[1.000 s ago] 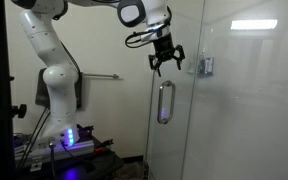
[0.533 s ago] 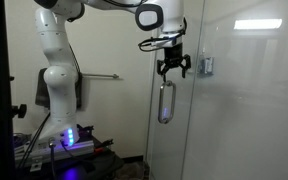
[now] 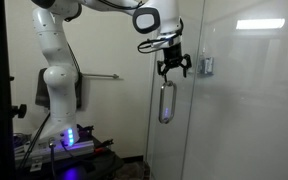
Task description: Close the shower door
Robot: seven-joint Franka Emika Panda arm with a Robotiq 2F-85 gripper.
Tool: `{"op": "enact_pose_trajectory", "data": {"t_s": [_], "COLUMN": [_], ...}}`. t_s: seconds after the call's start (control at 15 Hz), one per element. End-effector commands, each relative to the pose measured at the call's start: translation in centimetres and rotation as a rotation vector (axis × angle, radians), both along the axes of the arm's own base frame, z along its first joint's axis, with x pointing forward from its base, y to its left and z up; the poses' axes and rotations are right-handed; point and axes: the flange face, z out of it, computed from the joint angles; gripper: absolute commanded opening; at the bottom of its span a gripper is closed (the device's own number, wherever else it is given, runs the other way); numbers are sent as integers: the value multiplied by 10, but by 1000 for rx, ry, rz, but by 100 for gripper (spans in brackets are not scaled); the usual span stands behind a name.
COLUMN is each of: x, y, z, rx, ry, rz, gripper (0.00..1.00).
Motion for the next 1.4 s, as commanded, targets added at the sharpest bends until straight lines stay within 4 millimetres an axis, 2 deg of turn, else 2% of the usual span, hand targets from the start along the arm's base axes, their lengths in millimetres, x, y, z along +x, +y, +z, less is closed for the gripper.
{"op": "enact_pose_trajectory", "data": {"t_s": [0.0, 0.33, 0.6, 0.93, 1.13, 1.33], "x": [31, 64, 80, 93, 103, 113], "y": [18, 21, 15, -9, -13, -17], "z": [-20, -14, -4, 21, 35, 58], "rx": [-51, -56, -69, -61, 11, 46], "ry": [19, 30, 36, 49, 47, 51], "rz": [-44, -71, -109, -174, -141, -111], "gripper": [100, 100, 100, 100, 100, 100]}}
